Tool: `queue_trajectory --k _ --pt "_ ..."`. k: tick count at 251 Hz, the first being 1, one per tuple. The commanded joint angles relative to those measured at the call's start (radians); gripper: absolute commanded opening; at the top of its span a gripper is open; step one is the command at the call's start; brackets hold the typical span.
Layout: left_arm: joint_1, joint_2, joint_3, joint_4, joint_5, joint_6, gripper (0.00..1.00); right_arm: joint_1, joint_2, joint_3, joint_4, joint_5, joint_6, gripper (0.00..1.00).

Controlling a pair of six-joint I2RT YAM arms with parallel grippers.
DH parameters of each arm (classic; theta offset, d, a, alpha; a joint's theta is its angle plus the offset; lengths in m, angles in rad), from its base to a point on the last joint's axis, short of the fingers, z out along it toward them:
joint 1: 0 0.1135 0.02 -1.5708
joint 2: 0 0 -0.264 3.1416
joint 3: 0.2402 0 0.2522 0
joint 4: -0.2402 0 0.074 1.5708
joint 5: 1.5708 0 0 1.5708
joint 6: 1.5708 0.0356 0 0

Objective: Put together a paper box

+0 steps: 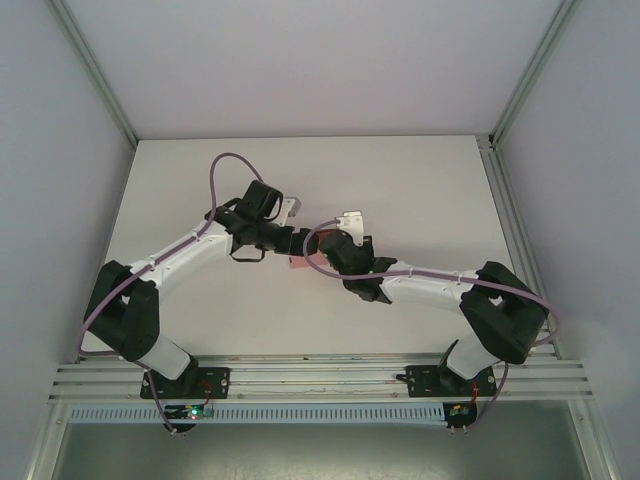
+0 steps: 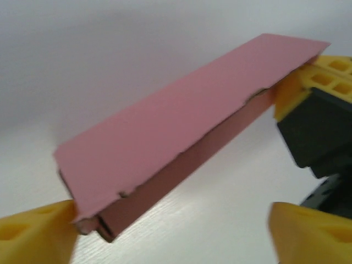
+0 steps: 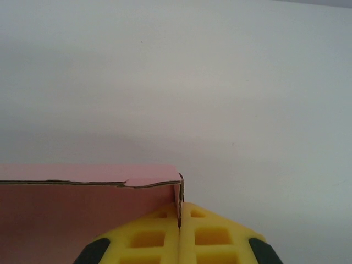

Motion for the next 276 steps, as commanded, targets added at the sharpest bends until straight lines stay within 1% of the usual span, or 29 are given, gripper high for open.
queue_trajectory --k 1,32,64,87,107,125,146,174,200,211,225,232,245,276 --pt "0.016 -0.071 -0.023 0.005 -0.006 -0.065 1.0 0.021 0.055 -0.026 -0.169 -0.082 0.019 0.0" --pt "0.076 -0.118 -0.061 0.077 -0.014 -0.162 1.0 0.027 0.049 -0.025 -0.16 -0.088 0.014 0.0" --pt "0.151 -0.107 -0.073 0.108 0.001 -0.302 1.0 0.028 0.041 -0.025 -0.149 -0.093 0.01 0.0" --pt "0.185 -0.068 -0.096 0.188 0.077 -0.367 1.0 0.028 0.044 -0.025 -0.147 -0.092 0.01 0.0" --pt "0.19 -0.019 -0.105 0.248 0.141 -0.402 1.0 0.028 0.048 -0.022 -0.151 -0.092 0.012 0.0" --pt "0.191 0.019 -0.112 0.291 0.21 -0.406 1.0 0.028 0.048 -0.022 -0.151 -0.091 0.02 0.0" --pt "0.191 0.051 -0.131 0.307 0.22 -0.403 1.0 0.029 0.047 -0.024 -0.15 -0.095 0.027 0.0" --pt "0.19 0.09 -0.155 0.319 0.231 -0.405 0.91 0.028 0.039 -0.029 -0.14 -0.109 0.029 0.0" --pt "0.19 0.111 -0.21 0.394 0.239 -0.418 0.85 0.028 0.021 -0.035 -0.137 -0.12 0.03 0.0" --pt "0.19 0.112 -0.243 0.44 0.243 -0.425 0.78 0.025 0.01 -0.033 -0.136 -0.12 0.03 0.0" --pt "0.191 0.112 -0.277 0.483 0.237 -0.447 0.67 0.021 -0.005 -0.032 -0.13 -0.123 0.03 0.07" --pt "0.19 0.11 -0.293 0.514 0.243 -0.453 0.64 0.018 -0.013 -0.031 -0.128 -0.131 0.034 0.09" --pt "0.186 0.114 -0.318 0.561 0.25 -0.462 0.63 0.013 -0.031 -0.029 -0.119 -0.156 0.033 0.16" --pt "0.186 0.132 -0.347 0.566 0.204 -0.449 0.58 0.008 -0.099 -0.043 -0.075 -0.239 -0.005 0.34"
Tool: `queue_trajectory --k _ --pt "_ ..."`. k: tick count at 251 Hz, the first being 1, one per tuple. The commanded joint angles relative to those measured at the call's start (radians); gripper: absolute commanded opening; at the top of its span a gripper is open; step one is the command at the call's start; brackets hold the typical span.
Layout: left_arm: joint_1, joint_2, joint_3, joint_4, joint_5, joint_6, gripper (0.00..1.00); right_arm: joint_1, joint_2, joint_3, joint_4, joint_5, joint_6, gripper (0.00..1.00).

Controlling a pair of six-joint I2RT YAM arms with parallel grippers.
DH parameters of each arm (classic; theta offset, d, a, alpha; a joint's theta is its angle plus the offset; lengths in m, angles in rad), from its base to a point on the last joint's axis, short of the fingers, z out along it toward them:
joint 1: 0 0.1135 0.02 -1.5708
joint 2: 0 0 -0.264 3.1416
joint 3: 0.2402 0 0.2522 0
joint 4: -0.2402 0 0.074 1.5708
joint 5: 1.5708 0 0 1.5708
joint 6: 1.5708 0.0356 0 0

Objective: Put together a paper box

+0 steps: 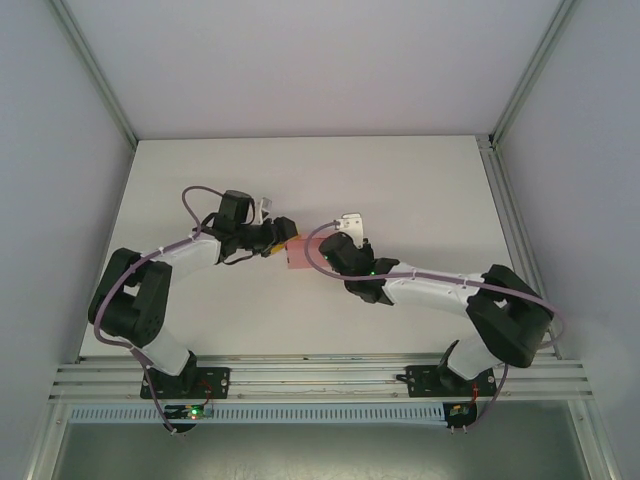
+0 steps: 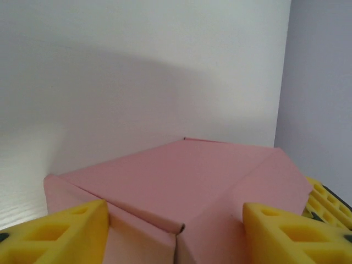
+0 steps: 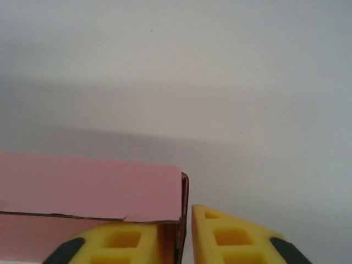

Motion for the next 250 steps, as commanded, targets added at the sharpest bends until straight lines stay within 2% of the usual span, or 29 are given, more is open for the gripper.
queue_trajectory --k 1,30,68,87,117,153,186,206,231,242,250 --pt "-0.006 0.05 -0.062 -0.006 -0.057 -0.001 0.58 0.005 -0.054 -0.034 -0.026 -0.18 -0.025 0.35" --pt "-0.006 0.082 -0.069 0.025 -0.04 -0.013 0.56 -0.016 -0.151 -0.068 0.025 -0.26 -0.062 0.49" --pt "-0.006 0.107 -0.068 0.029 -0.026 -0.01 0.53 -0.116 -0.277 -0.125 0.102 -0.44 -0.037 0.64" --pt "-0.008 0.107 -0.075 0.041 -0.02 -0.009 0.52 -0.152 -0.301 -0.149 0.148 -0.447 -0.014 0.7" --pt "-0.019 0.083 -0.107 0.074 -0.02 -0.008 0.51 -0.169 -0.259 -0.138 0.168 -0.448 0.03 0.72" --pt "-0.037 0.027 -0.144 0.06 -0.065 0.035 0.5 -0.15 -0.157 -0.137 0.13 -0.472 0.054 0.66" --pt "-0.04 0.004 -0.215 0.132 -0.087 0.035 0.49 -0.115 -0.097 -0.214 0.157 -0.424 0.084 0.57" --pt "-0.044 0.019 -0.244 0.185 -0.072 0.037 0.45 -0.087 -0.059 -0.248 0.179 -0.415 0.086 0.5" --pt "-0.05 0.061 -0.27 0.242 -0.048 0.039 0.35 -0.058 -0.023 -0.28 0.198 -0.354 0.094 0.44" --pt "-0.051 0.081 -0.276 0.251 -0.039 0.046 0.26 -0.054 -0.008 -0.305 0.232 -0.337 0.104 0.39" --pt "-0.05 0.096 -0.285 0.271 -0.037 0.046 0.24 -0.054 0.002 -0.33 0.274 -0.335 0.103 0.37"
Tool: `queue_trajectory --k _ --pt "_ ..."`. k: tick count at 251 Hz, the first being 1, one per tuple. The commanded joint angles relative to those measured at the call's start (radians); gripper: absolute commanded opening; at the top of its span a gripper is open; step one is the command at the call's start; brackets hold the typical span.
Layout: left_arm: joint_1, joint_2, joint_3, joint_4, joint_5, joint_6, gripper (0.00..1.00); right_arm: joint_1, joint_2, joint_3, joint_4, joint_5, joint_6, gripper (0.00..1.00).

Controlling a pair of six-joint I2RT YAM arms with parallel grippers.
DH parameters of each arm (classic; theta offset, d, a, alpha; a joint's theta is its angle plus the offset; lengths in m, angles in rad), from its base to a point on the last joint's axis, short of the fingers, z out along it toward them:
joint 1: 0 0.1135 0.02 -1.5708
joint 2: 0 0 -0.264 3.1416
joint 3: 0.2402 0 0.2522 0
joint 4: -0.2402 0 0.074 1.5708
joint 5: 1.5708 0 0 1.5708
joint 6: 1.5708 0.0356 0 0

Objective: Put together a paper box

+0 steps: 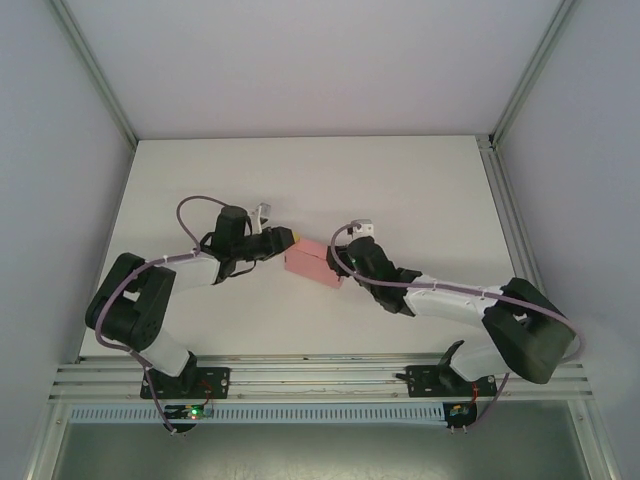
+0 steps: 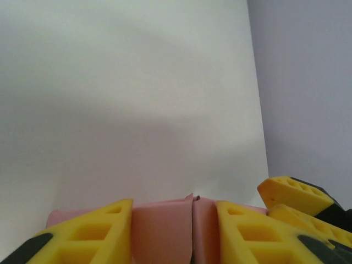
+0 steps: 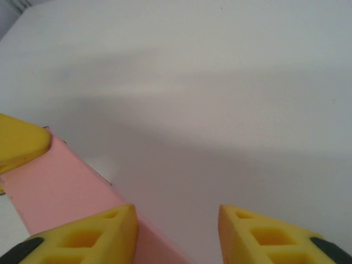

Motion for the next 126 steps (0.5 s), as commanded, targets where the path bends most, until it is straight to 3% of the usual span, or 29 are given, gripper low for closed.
queue_trajectory --k 1,26,57,101,126 --pt "-0.028 0.111 -0.088 -0.11 -0.006 0.032 0.24 0.026 0.101 -0.111 -0.045 0.02 0.009 0.36" --pt "-0.031 0.128 -0.156 0.038 -0.019 0.029 0.15 0.023 0.129 -0.18 0.083 0.004 0.004 0.33" --pt "-0.032 0.132 -0.18 0.069 -0.006 0.077 0.12 0.039 0.171 -0.27 0.281 0.001 -0.053 0.26" --pt "-0.039 0.117 -0.194 0.047 -0.008 0.122 0.01 0.119 0.222 -0.281 0.308 0.132 -0.116 0.12" --pt "-0.042 0.11 -0.195 0.04 -0.013 0.132 0.01 0.129 0.237 -0.319 0.361 0.148 -0.135 0.13"
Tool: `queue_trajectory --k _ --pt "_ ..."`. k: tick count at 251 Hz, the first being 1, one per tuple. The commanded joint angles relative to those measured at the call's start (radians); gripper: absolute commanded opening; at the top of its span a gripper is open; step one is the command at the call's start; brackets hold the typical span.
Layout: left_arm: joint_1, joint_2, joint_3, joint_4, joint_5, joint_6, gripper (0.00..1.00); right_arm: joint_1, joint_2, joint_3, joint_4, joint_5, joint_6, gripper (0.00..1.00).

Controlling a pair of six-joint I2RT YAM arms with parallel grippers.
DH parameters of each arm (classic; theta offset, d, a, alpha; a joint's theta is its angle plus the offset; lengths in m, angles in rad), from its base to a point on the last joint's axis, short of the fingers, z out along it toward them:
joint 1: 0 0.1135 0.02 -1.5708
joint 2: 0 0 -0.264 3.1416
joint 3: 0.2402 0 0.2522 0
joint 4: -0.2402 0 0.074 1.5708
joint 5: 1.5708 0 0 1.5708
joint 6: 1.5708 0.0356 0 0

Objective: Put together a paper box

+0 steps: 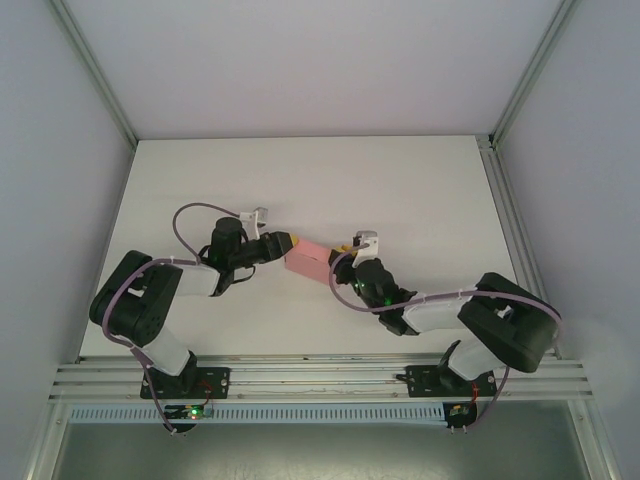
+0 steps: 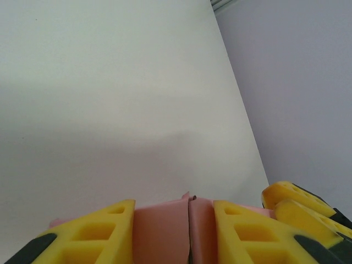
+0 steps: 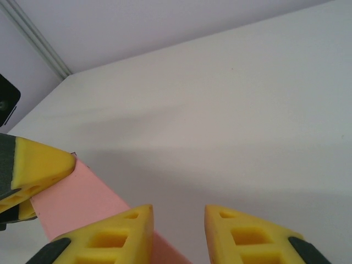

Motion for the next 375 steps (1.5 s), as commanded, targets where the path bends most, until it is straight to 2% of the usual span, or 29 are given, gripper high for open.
queue_trajectory --k 1,21,38,53,66,73,82,94,118,127,130,150,169,184,229,251,287,350,375 --pt "-0.043 0.075 -0.066 -0.263 -0.009 0.088 0.01 0.028 0.113 -0.098 -0.246 -0.042 -0.078 0.13" --pt "-0.044 0.061 -0.065 -0.272 -0.012 0.094 0.07 0.033 0.083 -0.09 -0.247 -0.045 -0.119 0.16" --pt "-0.045 0.036 -0.051 -0.306 -0.017 0.105 0.13 0.035 0.037 -0.041 -0.328 -0.051 -0.158 0.19" --pt "-0.046 0.008 -0.017 -0.357 -0.024 0.121 0.2 0.035 -0.003 0.016 -0.399 -0.069 -0.198 0.26" --pt "-0.047 -0.016 0.032 -0.421 -0.031 0.139 0.36 0.033 -0.033 0.073 -0.468 -0.073 -0.207 0.32" --pt "-0.047 -0.028 0.059 -0.46 -0.037 0.147 0.41 0.03 -0.048 0.105 -0.508 -0.085 -0.219 0.35" --pt "-0.046 -0.042 0.099 -0.507 -0.04 0.161 0.49 0.029 -0.065 0.147 -0.551 -0.091 -0.23 0.44" --pt "-0.046 -0.059 0.146 -0.553 -0.047 0.182 0.78 0.02 -0.079 0.207 -0.621 -0.094 -0.233 0.48" --pt "-0.047 -0.103 0.211 -0.617 -0.095 0.193 0.84 -0.018 -0.086 0.318 -0.742 -0.135 -0.249 0.6" --pt "-0.047 -0.123 0.228 -0.639 -0.101 0.197 0.98 -0.032 -0.089 0.344 -0.753 -0.165 -0.267 0.64" --pt "-0.048 -0.13 0.234 -0.647 -0.105 0.201 1.0 -0.036 -0.091 0.351 -0.755 -0.175 -0.271 0.65" --pt "-0.047 -0.178 0.27 -0.72 -0.147 0.232 1.0 -0.065 -0.11 0.388 -0.752 -0.237 -0.293 0.73" --pt "-0.047 -0.227 0.315 -0.843 -0.282 0.255 1.0 -0.099 -0.127 0.415 -0.748 -0.328 -0.335 0.85" --pt "-0.045 -0.264 0.351 -0.937 -0.411 0.274 1.0 -0.117 -0.139 0.432 -0.749 -0.395 -0.387 0.98" --pt "-0.02 -0.351 0.424 -1.132 -0.774 0.257 1.0 -0.126 -0.142 0.5 -0.875 -0.535 -0.572 0.98" --pt "0.01 -0.376 0.429 -1.183 -0.9 0.21 1.0 -0.122 -0.103 0.546 -0.974 -0.567 -0.655 0.98" --pt "0.054 -0.39 0.395 -1.182 -0.857 0.176 1.0 -0.123 -0.007 0.637 -1.106 -0.58 -0.745 0.98" --pt "0.066 -0.388 0.36 -1.177 -0.85 0.181 1.0 -0.123 0.146 0.741 -1.252 -0.561 -0.778 0.98" --pt "0.071 -0.392 0.352 -1.169 -0.849 0.184 1.0 -0.126 0.181 0.757 -1.283 -0.533 -0.791 0.87"
